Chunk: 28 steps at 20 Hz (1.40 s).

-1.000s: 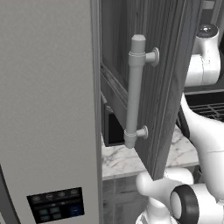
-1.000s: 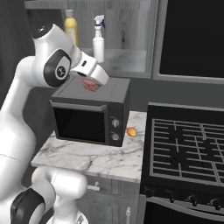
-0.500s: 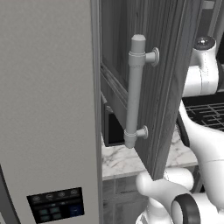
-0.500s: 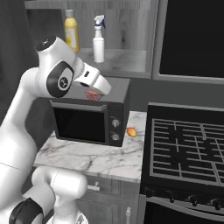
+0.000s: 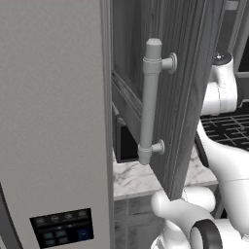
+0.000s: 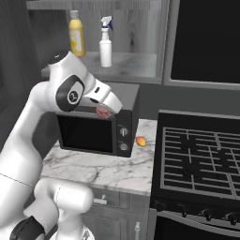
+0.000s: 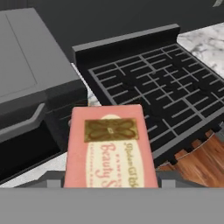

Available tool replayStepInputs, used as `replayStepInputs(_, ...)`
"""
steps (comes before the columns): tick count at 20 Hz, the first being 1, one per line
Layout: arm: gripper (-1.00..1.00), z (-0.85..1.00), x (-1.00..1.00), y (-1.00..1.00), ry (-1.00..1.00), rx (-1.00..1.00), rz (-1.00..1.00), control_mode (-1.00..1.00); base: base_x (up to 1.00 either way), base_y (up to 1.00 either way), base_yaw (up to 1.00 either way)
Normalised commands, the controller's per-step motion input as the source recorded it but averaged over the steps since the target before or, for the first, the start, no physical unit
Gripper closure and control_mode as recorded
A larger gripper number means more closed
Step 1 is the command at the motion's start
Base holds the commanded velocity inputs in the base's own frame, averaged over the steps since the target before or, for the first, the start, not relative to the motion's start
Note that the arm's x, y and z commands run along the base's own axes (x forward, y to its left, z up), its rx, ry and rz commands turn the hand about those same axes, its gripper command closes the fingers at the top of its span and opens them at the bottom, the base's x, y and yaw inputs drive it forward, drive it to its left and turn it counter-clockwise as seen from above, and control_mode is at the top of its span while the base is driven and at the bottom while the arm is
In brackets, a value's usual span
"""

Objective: Pick the spray and bar soap from the cabinet and place them on the counter.

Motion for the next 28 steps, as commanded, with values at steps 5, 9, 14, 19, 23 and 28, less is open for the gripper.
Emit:
replayStepInputs(5,1.00,-0.35,-0.01,0.00,0.03,0.06,-0.05,-1.00,0.00,0.00,0.00)
replayStepInputs(9,1.00,-0.37,-0.01,-0.04,0.01,0.06,-0.06,-1.00,0.00,0.00,0.00)
replayStepInputs(14,1.00,-0.43,-0.03,-0.07,0.00,0.02,-0.07,-1.00,0.00,0.00,0.00)
replayStepInputs(19,1.00,-0.47,-0.04,-0.05,-0.01,-0.01,-0.05,-1.00,0.00,0.00,0.00)
replayStepInputs(23,1.00,-0.49,-0.07,-0.06,0.00,-0.02,-0.05,-1.00,0.00,0.00,0.00)
replayStepInputs(28,1.00,-0.51,-0.05,-0.04,0.00,-0.01,-0.04,-1.00,0.00,0.00,0.00)
